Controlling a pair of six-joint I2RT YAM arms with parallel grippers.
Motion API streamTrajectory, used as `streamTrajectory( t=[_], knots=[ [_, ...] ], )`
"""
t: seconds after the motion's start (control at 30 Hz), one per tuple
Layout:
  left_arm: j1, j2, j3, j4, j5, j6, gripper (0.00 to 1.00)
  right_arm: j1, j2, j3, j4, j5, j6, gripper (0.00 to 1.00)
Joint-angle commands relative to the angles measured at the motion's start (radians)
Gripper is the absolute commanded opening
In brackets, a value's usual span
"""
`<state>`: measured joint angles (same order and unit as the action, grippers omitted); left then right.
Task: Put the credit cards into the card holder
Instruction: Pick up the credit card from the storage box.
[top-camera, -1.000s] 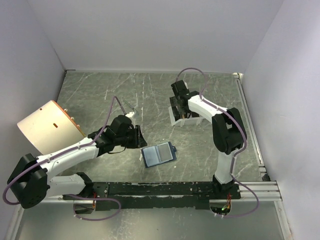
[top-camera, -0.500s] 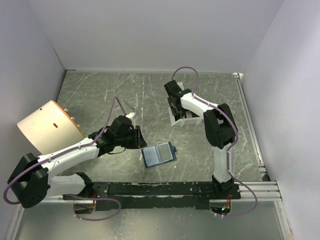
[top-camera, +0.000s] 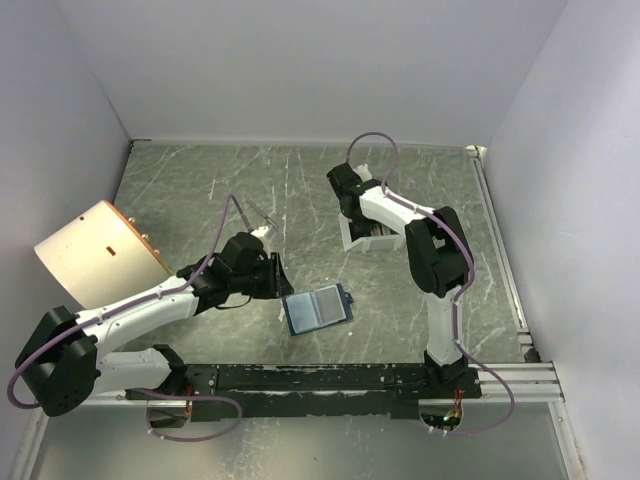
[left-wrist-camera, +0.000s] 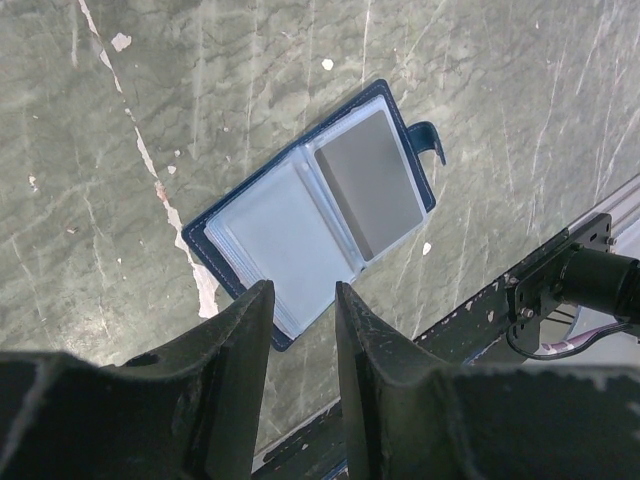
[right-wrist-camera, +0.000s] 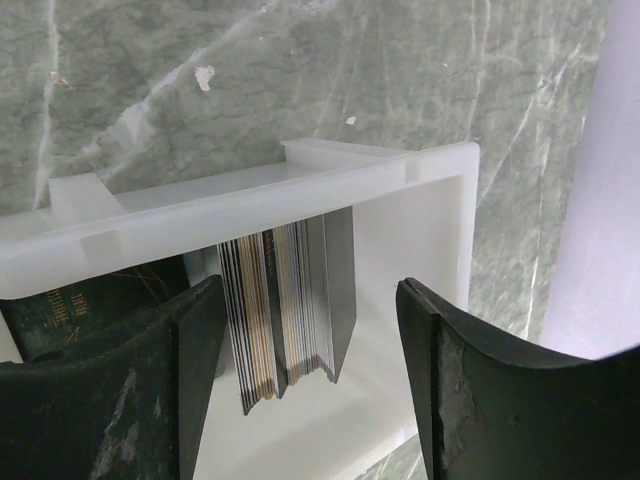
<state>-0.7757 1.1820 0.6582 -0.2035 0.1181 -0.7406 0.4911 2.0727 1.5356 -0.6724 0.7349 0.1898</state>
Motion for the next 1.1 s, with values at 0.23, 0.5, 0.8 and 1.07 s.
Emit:
streamTrajectory(
  t=[0.23, 0.5, 0.8, 1.07],
  knots=[
    [0.001, -0.011, -0.002, 0.029, 0.028, -0.006, 0.43, -0.022, -0.001, 0.006, -0.012, 0.099, 0.005, 0.6],
    [0.002, 0.021, 0.011, 0.04, 0.044, -0.003, 0.43, -0.044, -0.027, -0.032, 0.017, 0.089, 0.0, 0.54],
    [0.002, 0.04, 0.017, 0.049, 0.053, -0.005, 0.43, -0.058, -0.033, -0.057, 0.031, 0.094, 0.016, 0.51],
    [0.001, 0.048, 0.017, 0.056, 0.061, -0.013, 0.43, -0.061, -0.047, -0.052, 0.032, 0.111, 0.02, 0.52]
  ],
)
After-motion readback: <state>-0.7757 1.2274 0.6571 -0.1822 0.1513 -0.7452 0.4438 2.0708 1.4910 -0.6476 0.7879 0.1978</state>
